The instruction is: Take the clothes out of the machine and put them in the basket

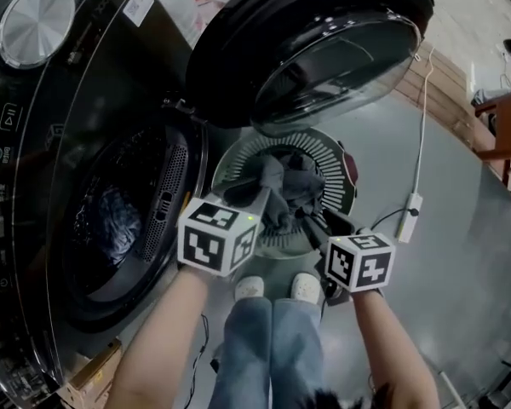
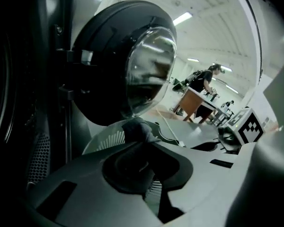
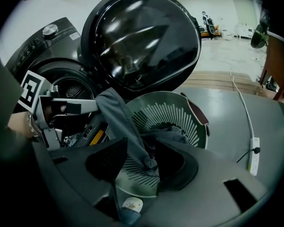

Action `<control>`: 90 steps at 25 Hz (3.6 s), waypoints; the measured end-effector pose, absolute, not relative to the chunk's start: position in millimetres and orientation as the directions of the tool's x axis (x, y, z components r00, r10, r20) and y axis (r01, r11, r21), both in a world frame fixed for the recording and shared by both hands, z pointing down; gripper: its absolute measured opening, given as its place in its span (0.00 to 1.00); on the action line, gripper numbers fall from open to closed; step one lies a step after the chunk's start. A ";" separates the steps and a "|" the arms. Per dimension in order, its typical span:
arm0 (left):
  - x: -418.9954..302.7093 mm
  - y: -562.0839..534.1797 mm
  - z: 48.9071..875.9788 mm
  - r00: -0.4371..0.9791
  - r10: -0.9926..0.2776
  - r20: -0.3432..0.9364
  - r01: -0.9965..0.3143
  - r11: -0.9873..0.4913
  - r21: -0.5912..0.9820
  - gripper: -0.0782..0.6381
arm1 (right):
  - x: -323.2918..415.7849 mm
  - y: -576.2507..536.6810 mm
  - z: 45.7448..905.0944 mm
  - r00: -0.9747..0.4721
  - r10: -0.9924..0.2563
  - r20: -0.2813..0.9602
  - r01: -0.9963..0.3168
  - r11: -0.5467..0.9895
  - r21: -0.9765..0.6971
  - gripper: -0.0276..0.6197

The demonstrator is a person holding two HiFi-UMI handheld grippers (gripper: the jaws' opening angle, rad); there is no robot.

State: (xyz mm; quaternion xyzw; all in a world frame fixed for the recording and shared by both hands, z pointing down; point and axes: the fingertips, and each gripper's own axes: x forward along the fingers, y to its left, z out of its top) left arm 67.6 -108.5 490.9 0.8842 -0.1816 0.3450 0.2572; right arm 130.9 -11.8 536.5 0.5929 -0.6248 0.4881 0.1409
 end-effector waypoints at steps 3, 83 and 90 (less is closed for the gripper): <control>81.0 -94.7 496.7 0.687 -0.087 0.722 -0.467 -0.814 0.346 0.25 | 134.1 -13.4 534.7 -0.258 -0.612 0.747 -0.871 -0.187 -0.454 0.33; -363.2 -182.5 600.1 -0.529 -0.175 0.831 -0.744 -0.375 -0.553 0.27 | -64.6 -81.5 584.0 -0.345 -0.341 0.874 -0.889 0.416 -0.189 0.02; -348.6 -182.8 587.8 -0.553 -0.237 0.799 -0.686 -0.414 -0.598 0.21 | -41.3 -88.8 570.2 -0.333 -0.378 0.864 -0.908 0.376 -0.185 0.02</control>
